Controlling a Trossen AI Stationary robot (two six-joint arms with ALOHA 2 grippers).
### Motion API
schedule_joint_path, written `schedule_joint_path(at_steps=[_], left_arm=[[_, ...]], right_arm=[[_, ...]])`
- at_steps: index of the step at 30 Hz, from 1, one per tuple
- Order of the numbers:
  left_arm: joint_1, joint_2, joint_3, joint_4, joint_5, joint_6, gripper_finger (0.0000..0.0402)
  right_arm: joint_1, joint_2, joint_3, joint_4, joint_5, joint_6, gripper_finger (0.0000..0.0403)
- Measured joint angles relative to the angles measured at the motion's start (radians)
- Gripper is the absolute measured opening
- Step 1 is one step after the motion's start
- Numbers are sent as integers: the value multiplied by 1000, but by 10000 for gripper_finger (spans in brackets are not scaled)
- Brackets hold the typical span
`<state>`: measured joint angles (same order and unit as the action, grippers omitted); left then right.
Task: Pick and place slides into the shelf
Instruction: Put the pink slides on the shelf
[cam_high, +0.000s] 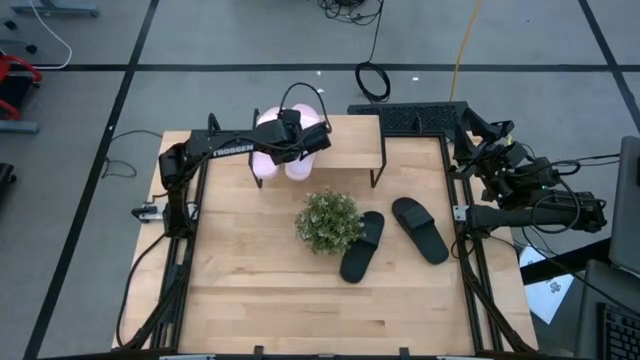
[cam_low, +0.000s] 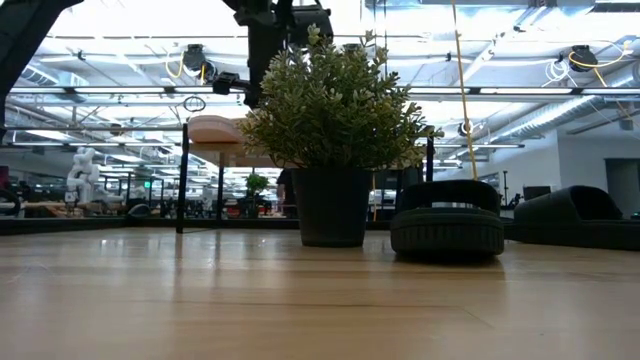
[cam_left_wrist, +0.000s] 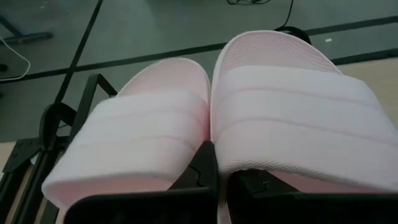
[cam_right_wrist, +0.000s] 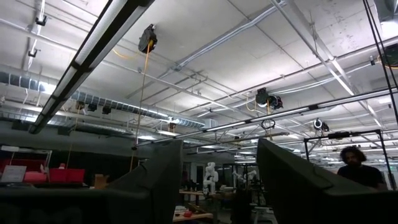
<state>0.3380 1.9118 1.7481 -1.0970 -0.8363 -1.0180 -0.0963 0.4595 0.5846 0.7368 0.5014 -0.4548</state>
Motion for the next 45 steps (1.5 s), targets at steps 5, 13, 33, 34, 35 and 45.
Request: schedule_joint_path(at_steps=[5, 13, 33, 34, 35, 45], left_arm=[[-1, 0, 0, 16, 7, 3, 0], [1, 0, -15, 24, 25, 24, 0], [22, 0, -40, 17, 28, 19, 0], [24, 0, -40, 15, 28, 27, 0], [26, 0, -40, 13, 27, 35, 0], [31, 0, -40, -14, 18, 21, 0]], right_arm=[[0, 0, 0, 0, 0, -1, 196], [0, 0, 0, 0, 0, -2, 196], [0, 0, 0, 0, 0, -10, 196], [0, 0, 0, 0, 0, -10, 196], [0, 0, 0, 0, 0, -10, 196], [0, 0, 0, 0, 0, -11, 196]])
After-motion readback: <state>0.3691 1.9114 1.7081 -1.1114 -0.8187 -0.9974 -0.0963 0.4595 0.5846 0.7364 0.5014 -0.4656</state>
